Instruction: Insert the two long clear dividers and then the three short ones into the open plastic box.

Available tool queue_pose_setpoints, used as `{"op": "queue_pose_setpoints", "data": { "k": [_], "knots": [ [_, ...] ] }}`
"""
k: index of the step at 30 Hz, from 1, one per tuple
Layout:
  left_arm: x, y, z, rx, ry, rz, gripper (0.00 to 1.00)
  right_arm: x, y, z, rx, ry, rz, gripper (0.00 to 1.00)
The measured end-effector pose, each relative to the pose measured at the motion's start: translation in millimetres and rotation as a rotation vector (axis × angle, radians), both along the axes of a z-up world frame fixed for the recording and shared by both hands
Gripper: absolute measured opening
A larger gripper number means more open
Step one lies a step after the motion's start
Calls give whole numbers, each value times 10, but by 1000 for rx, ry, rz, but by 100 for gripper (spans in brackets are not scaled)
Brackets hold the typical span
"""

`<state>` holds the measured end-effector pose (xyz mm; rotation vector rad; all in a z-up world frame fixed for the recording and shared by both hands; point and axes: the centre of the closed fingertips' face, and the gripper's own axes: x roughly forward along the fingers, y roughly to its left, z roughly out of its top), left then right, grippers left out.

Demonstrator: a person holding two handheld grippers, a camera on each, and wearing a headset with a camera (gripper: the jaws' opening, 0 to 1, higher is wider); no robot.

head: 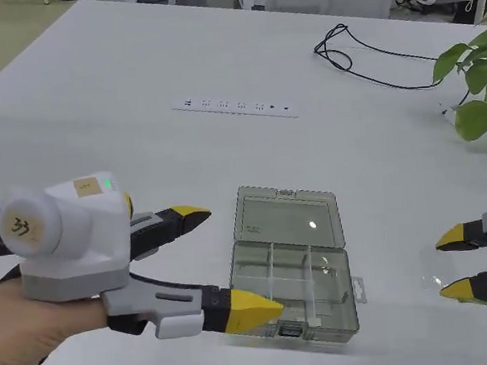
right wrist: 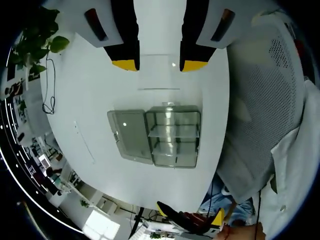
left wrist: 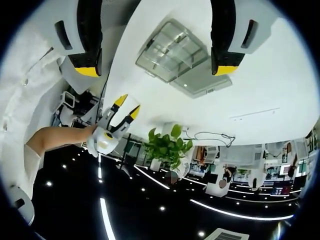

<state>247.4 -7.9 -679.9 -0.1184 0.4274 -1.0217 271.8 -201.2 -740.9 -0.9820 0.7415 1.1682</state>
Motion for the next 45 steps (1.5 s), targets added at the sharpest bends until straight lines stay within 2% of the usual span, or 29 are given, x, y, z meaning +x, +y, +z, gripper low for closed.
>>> {"op": "queue_pose_setpoints", "data": {
  "k": [3, 4, 6, 8, 9, 11, 13, 14, 16, 17, 24, 28, 32, 39, 45],
  "knots": [
    [31, -79, 55, -48, 31, 16, 87, -13, 120, 73, 15, -12, 15, 33],
    [55, -103, 55, -64, 64, 38, 86, -23, 176, 113, 17, -19, 18, 33],
    [35, -184, 59, -93, 121, 26, 83, -38, 271, 174, 29, -27, 24, 33],
    [67, -221, 72, -97, 112, 32, 79, -70, 357, 220, 39, -28, 27, 33],
    [66, -253, 95, -113, 117, 31, 77, -82, 396, 238, 44, -31, 31, 33],
    [57, -324, 119, -149, 174, 34, 72, -109, 480, 277, 48, -37, 43, 33],
    [81, -365, 127, -157, 186, 37, 69, -135, 560, 325, 53, -45, 52, 33],
    [87, -388, 116, -160, 212, 42, 67, -146, 601, 351, 56, -49, 54, 33],
    [95, -426, 116, -175, 237, 46, 65, -163, 653, 381, 61, -54, 60, 33],
    [85, -457, 105, -181, 264, 47, 63, -173, 686, 396, 61, -58, 64, 33],
    [37, -644, 85, -209, 336, 36, 48, -277, 870, 501, 64, -77, 87, 33],
    [2, -735, 56, -223, 375, 35, 37, -318, 946, 549, 53, -97, 103, 33],
    [-17, -796, 58, -251, 405, 28, 31, -364, 1023, 605, 60, -101, 114, 33],
    [-65, -861, 56, -267, 430, 9, 19, -419, 1110, 686, 71, -109, 123, 33],
    [-106, -902, 60, -274, 443, -6, 10, -436, 1116, 694, 62, -114, 127, 33]
  ]
}}
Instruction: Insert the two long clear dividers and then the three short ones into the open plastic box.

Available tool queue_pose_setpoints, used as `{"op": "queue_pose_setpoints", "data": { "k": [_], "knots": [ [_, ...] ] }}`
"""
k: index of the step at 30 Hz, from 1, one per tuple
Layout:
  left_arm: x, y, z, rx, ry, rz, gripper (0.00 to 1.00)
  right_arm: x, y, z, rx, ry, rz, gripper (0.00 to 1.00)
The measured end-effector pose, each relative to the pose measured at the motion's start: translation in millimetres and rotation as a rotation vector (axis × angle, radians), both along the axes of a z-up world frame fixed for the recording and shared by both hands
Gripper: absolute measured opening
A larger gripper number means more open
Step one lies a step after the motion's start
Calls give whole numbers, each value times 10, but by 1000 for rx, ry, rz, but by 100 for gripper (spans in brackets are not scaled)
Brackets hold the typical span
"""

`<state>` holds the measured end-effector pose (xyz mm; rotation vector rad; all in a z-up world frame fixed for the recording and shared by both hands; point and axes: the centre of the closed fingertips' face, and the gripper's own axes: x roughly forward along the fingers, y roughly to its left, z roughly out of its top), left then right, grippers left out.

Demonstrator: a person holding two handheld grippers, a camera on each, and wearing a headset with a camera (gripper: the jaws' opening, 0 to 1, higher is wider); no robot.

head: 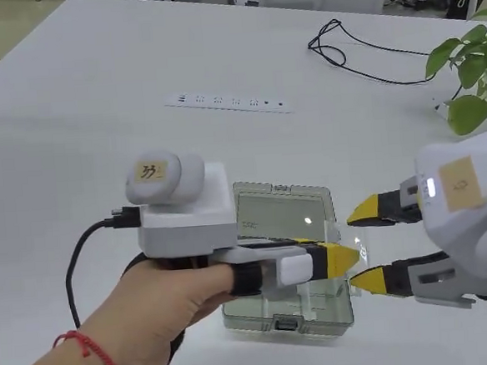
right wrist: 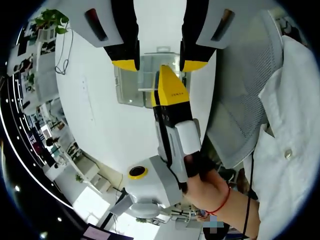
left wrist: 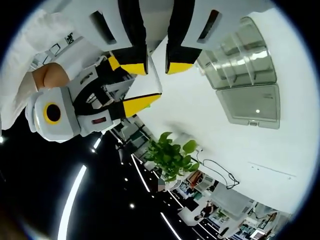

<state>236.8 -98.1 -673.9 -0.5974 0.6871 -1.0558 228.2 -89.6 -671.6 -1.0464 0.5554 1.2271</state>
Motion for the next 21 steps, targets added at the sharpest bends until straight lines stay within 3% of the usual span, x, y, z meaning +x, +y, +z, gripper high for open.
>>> {"op": "queue_pose_setpoints", "data": {
  "k": [6, 21],
  "knots": [
    [-20, -9, 17, -12, 6, -8, 2, -4, 1, 11, -1, -4, -2, 33],
    [-41, -15, 50, -39, 43, 8, 0, -5, 3, 20, -1, -15, -2, 33]
  ]
}}
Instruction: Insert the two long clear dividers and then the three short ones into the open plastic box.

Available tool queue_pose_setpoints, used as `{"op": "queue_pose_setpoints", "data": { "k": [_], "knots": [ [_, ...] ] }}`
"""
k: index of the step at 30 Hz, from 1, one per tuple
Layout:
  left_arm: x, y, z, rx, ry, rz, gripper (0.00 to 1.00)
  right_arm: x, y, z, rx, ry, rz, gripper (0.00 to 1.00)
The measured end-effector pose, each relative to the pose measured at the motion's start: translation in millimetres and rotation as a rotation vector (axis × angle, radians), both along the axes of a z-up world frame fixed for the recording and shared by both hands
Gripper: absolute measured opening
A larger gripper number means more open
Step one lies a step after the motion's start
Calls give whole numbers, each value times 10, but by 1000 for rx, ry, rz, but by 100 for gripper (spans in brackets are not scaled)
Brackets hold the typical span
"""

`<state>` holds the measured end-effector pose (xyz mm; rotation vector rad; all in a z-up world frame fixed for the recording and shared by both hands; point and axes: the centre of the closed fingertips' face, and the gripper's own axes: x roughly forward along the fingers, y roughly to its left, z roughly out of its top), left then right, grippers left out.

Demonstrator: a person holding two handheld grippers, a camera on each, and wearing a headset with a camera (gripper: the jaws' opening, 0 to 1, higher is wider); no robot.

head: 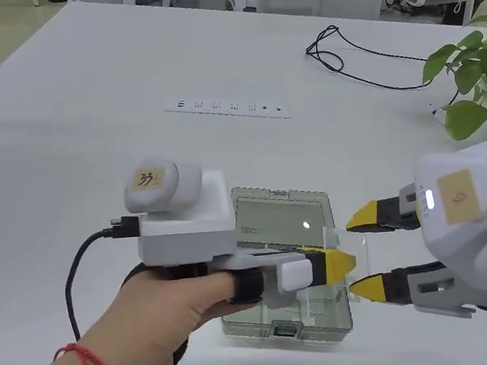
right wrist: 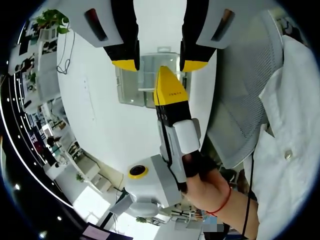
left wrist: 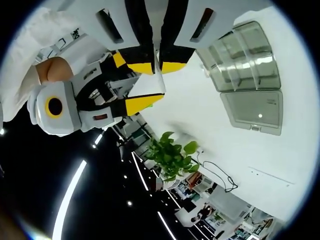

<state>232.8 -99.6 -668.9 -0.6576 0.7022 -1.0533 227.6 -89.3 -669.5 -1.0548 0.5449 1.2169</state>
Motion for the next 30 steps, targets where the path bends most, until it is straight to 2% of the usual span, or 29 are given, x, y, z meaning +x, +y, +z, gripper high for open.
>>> {"op": "queue_pose_setpoints", "data": {
  "k": [1, 2, 3, 6, 9, 11, 12, 13, 14, 15, 16, 17, 18, 19, 21, 23, 24, 26, 28, 30],
  "knots": [
    [-6, -2, 7, -3, -1, 0, 0, 10, 6, 7, 5, -4, -3, 34],
    [1, -9, 20, -9, -21, -3, 0, 12, 6, 11, 7, -1, -5, 34],
    [-16, -6, -4, 3, -12, -7, 0, 19, 5, 19, 7, 1, -6, 33],
    [-10, 2, -32, 21, -34, -12, 0, 21, 32, 77, 46, 21, -17, 34],
    [-12, 24, -23, 22, -64, -18, 0, 48, 10, 174, 95, 62, -33, 34],
    [-20, 42, -31, 47, -113, -37, 0, 79, -27, 232, 129, 99, -45, 34],
    [-38, 41, -9, 53, -163, -59, 0, 69, -30, 270, 165, 145, -51, 34],
    [-59, 38, 4, 57, -186, -74, 0, 65, -33, 298, 185, 172, -52, 33],
    [-91, 35, 14, 72, -241, -102, 0, 58, -35, 339, 214, 215, -50, 33],
    [-112, 32, 24, 80, -275, -121, 0, 56, -42, 361, 231, 244, -51, 32],
    [-145, 24, 42, 82, -303, -141, 0, 23, -61, 371, 235, 290, -33, 30],
    [-179, 19, 54, 81, -323, -162, 0, -5, -78, 376, 231, 319, -17, 28],
    [-206, 14, 76, 77, -357, -178, 0, -16, -86, 386, 231, 336, -9, 27],
    [-230, 9, 119, 74, -419, -199, 0, -45, -82, 408, 239, 367, 8, 26],
    [-284, 4, 170, 75, -496, -232, 0, -129, -74, 436, 244, 437, 43, 22],
    [-322, 1, 190, 78, -527, -255, 0, -182, -57, 450, 244, 477, 64, 20],
    [-338, 2, 194, 85, -555, -268, 0, -234, -48, 450, 237, 502, 91, 19],
    [-370, 2, 191, 88, -567, -283, 0, -319, -41, 437, 216, 537, 131, 16],
    [-416, -3, 210, 81, -597, -306, 0, -351, -24, 422, 209, 550, 150, 16],
    [-460, -12, 234, 70, -612, -323, 0, -376, -11, 400, 195, 561, 164, 14]
  ]
}}
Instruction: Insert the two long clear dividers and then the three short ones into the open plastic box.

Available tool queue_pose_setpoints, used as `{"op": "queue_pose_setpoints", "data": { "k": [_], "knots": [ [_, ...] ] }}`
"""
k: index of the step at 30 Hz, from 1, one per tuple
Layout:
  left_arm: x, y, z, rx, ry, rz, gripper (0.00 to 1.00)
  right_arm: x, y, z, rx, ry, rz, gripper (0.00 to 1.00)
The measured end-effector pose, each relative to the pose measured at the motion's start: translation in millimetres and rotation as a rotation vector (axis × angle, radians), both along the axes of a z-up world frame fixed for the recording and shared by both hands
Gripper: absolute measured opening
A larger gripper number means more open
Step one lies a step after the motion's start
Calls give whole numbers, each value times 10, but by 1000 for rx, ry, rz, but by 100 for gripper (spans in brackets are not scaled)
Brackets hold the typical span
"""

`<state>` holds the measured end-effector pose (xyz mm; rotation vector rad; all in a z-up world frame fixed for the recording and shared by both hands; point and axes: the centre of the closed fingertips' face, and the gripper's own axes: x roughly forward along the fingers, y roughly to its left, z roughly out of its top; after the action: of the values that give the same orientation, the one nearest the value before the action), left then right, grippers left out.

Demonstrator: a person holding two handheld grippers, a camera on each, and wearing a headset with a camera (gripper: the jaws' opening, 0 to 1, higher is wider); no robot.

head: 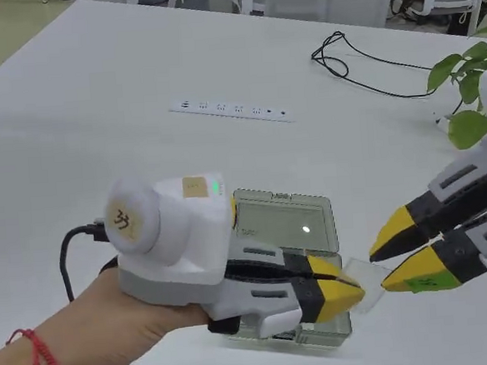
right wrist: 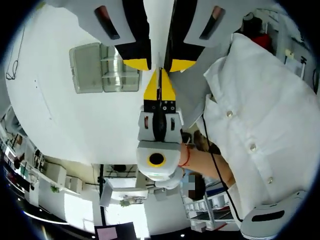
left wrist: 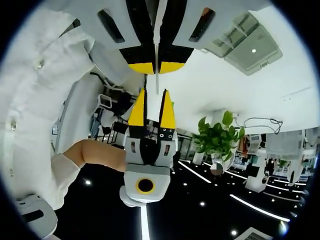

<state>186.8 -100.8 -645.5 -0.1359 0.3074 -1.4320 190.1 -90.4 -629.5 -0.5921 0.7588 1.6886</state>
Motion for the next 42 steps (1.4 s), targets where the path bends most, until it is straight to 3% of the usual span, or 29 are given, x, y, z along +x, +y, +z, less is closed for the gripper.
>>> {"op": "queue_pose_setpoints", "data": {
  "k": [7, 12, 35, 42],
  "knots": [
    [-35, -18, 40, -18, -9, -18, 0, -112, 35, 2, 1, 49, 37, 8],
    [-30, -12, 66, -30, -10, -16, 0, -154, 54, -16, -4, 56, 48, 4],
    [-43, 33, 15, -10, -22, 6, 0, -161, 91, -53, 5, 39, 34, 3],
    [-42, 76, -7, -3, -13, 22, 0, -140, 91, -37, 7, 26, 27, 3]
  ]
}}
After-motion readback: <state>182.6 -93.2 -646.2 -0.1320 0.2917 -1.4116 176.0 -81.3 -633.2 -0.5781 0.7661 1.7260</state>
